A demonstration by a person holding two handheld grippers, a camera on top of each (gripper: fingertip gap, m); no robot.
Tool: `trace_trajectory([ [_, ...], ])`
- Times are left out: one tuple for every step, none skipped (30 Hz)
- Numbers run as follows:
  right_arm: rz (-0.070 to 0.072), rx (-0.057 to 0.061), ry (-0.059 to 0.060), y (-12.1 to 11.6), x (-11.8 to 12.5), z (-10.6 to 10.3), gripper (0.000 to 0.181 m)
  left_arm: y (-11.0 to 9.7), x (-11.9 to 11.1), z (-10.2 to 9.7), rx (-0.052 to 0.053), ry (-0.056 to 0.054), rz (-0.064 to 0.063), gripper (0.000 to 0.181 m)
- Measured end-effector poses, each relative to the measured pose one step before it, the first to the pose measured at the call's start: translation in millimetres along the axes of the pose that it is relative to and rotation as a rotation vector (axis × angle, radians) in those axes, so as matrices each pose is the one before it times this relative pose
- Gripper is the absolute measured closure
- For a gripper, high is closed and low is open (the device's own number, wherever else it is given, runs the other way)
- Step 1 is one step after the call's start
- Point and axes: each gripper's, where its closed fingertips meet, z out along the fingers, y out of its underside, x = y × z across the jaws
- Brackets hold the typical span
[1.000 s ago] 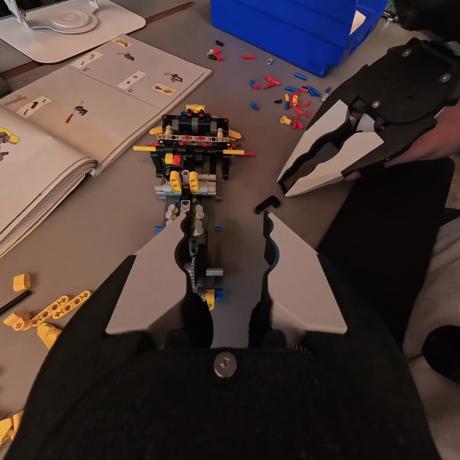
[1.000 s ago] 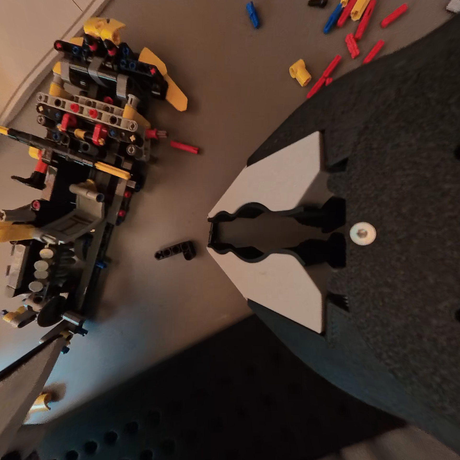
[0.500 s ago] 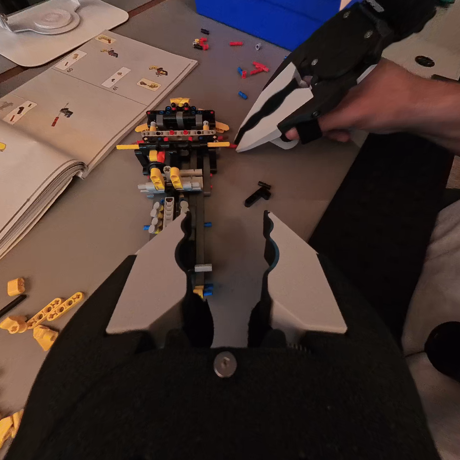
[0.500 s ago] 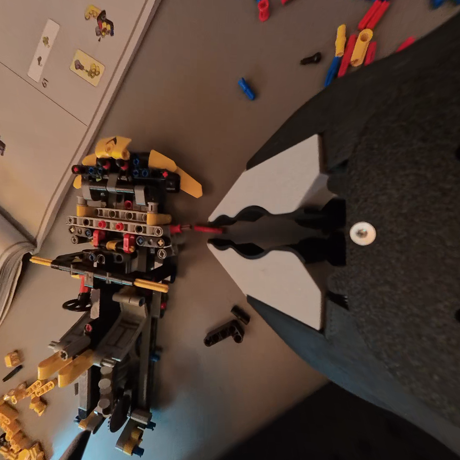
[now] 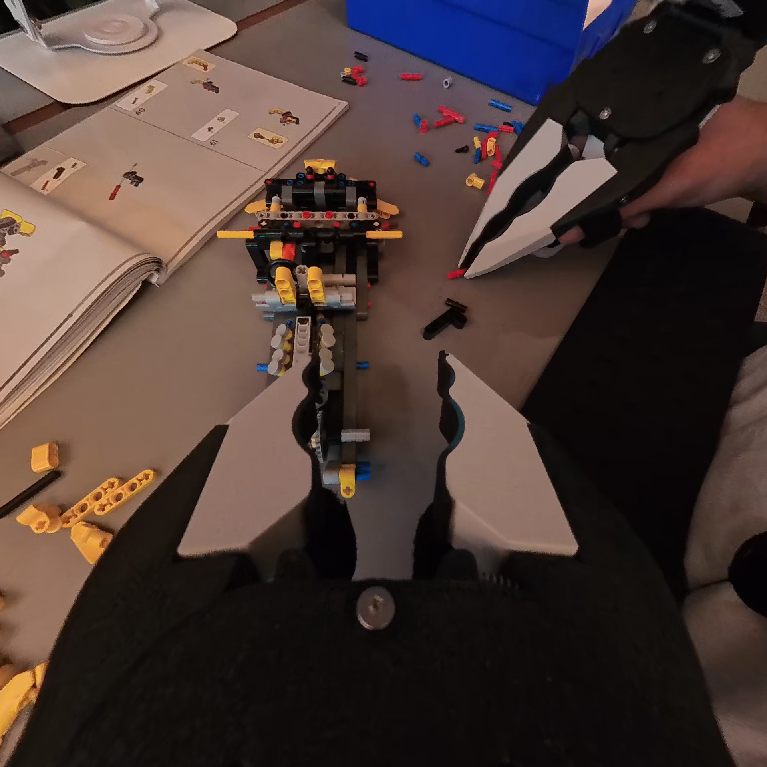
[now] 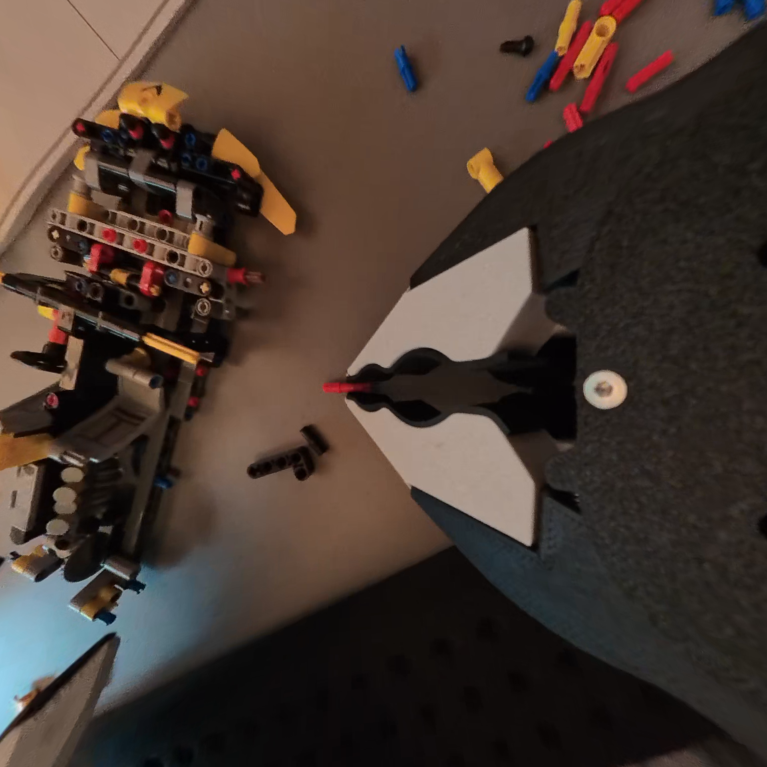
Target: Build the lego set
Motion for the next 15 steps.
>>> trace_trajectory([
  [0.0030,0.0052,0.0009,-0.01,-0.05,0.38,0.177,-0.52,0.53,0.49,0.0024,0.0021,0.0015,0.123],
  [0.0071,0.0046,0.0010,-0.22,0.28,0.13,0.177,-0.12,0.84,0.70,0.0006,0.0035,0.0005,0.123],
  [0.0079,0.0033,0.0004,-0.19,0.06,0.05,0.177,0.30,0.78,0.79,-0.0020,0.0027,-0.0008,0.123],
  [0.0053,0.0037,0.0012,-0.06,0.03,0.07,0.177,0.36,0.31,0.88,-0.0022,0.0005,-0.0018,0.123],
  [0.0032,0.0037,0.0008,-0.15,-0.10,-0.10,0.176,0.49,0.20,0.81,-0.0017,-0.0008,-0.0024,0.123],
  [0.0055,0.0054,-0.0001,-0.22,-0.22,-0.59,0.173,0.56,0.18,0.60,-0.0025,-0.0004,-0.0024,0.123],
  [0.0077,0.0078,-0.0034,-0.52,-0.22,-1.42,0.172,0.73,0.15,0.35,-0.0038,-0.0005,-0.0032,0.123],
  [0.0095,0.0110,0.0020,-0.83,1.40,-2.78,0.170,0.63,0.14,0.15,-0.0043,0.0008,-0.0045,0.123],
  [0.0105,0.0180,0.0088,-1.54,3.32,-4.26,0.169,0.66,0.30,0.00,-0.0036,0.0018,-0.0070,0.123],
  [0.0119,0.0230,0.0170,-1.94,5.63,-5.60,0.169,0.16,0.23,-0.01,-0.0012,0.0033,-0.0084,0.123],
  [0.0126,0.0215,0.0296,-1.36,8.58,-6.35,0.168,-0.32,0.27,0.00,0.0024,0.0047,-0.0071,0.123],
  [0.0129,0.0194,0.0470,-0.88,12.41,-6.79,0.167,-0.64,0.31,0.11,0.0041,0.0044,-0.0038,0.123],
  [0.0127,0.0223,0.0541,-0.91,14.40,-6.68,0.165,-0.48,-0.05,0.29,0.0027,0.0017,-0.0006,0.123],
  [0.0142,0.0277,0.0622,-1.45,16.32,-6.00,0.163,-0.15,-0.20,0.53,0.0002,0.0004,0.0021,0.123],
  [0.0205,0.0260,0.0698,-1.09,17.85,-5.08,0.161,-0.09,0.09,0.85,-0.0022,0.0012,0.0040,0.123],
])
